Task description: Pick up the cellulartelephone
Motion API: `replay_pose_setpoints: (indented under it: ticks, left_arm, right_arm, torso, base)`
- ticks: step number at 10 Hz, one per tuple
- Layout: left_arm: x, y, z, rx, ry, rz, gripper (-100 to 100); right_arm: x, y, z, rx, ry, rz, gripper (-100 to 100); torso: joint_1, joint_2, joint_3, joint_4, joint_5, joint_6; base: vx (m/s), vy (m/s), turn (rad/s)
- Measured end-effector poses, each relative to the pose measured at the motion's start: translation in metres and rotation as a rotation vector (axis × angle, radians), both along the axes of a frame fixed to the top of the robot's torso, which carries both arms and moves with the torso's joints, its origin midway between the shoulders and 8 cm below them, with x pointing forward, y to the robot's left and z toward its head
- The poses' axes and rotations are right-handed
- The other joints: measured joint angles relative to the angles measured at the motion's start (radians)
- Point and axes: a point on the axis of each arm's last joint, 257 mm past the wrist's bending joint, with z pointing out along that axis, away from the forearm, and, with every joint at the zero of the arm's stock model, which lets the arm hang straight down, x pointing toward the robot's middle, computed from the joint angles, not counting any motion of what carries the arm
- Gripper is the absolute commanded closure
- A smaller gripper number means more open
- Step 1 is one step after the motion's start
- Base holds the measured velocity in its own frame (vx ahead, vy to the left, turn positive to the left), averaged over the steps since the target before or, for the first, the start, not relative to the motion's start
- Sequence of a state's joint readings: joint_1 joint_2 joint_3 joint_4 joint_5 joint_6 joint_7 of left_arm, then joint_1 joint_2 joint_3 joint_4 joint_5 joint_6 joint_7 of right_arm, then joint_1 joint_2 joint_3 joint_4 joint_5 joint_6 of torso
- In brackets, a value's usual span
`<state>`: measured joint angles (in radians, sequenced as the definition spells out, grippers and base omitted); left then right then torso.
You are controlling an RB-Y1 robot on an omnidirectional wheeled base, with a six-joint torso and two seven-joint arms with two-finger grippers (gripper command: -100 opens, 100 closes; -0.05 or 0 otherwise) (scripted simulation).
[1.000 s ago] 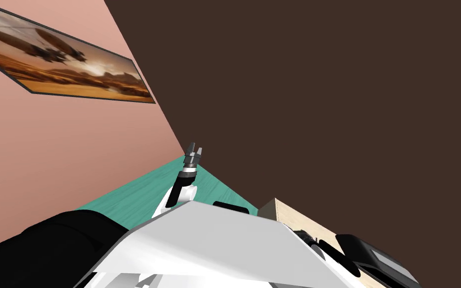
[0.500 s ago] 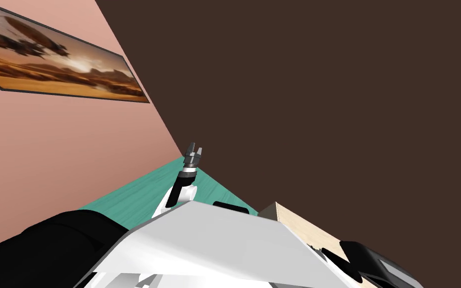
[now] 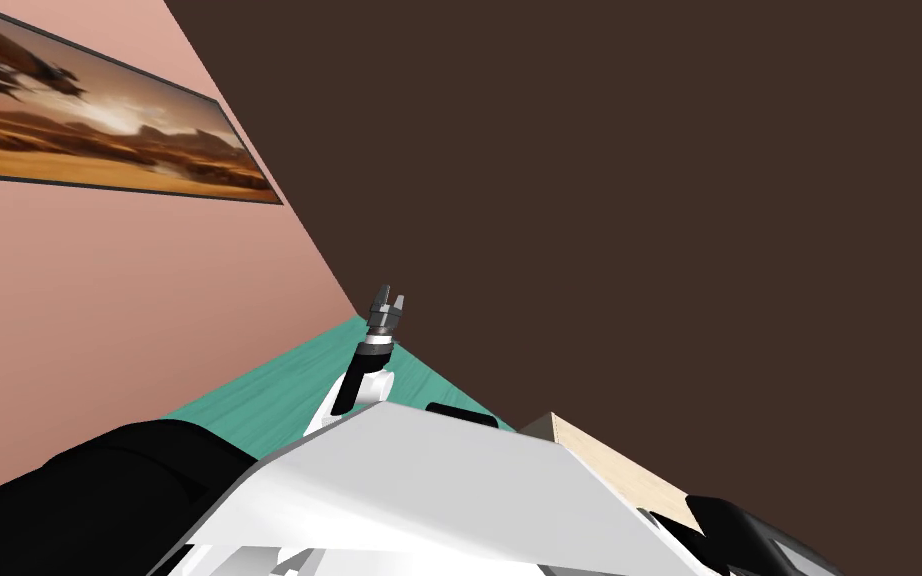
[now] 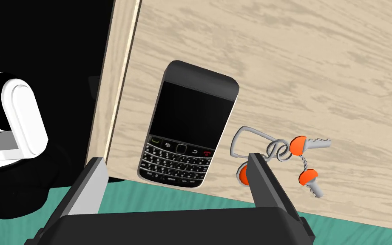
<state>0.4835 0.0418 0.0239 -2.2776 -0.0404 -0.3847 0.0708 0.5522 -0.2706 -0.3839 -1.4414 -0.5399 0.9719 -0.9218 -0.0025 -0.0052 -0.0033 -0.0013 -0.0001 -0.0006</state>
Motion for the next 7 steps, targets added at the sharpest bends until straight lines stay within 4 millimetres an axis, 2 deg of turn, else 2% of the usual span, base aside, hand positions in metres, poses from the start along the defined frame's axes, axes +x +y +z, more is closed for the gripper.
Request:
replay_pose_setpoints:
  ticks: [5,6,7]
  left_arm:
    - [0.0,0.0,0.0,0.0,0.0,0.0,0]
    - [0.0,0.0,0.0,0.0,0.0,0.0,0]
    - [0.0,0.0,0.0,0.0,0.0,0.0,0]
  right_arm:
    - [-0.037,0.013,-0.017,0.085,0.1,-0.093,-100]
    - [-0.037,0.014,-0.017,0.087,0.102,-0.095,0]
    - [-0.037,0.014,-0.017,0.087,0.102,-0.095,-100]
  torso:
    - [0.0,0.001,0.0,0.0,0.0,0.0]
    - [0.001,0.003,0.002,0.001,0.0,0.0]
    - [0.001,0.005,0.003,0.001,0.0,0.0]
  base:
    - [0.072,-0.031,-0.039]
    - [0.006,-0.002,0.002]
    - [-0.015,-0.007,0.029]
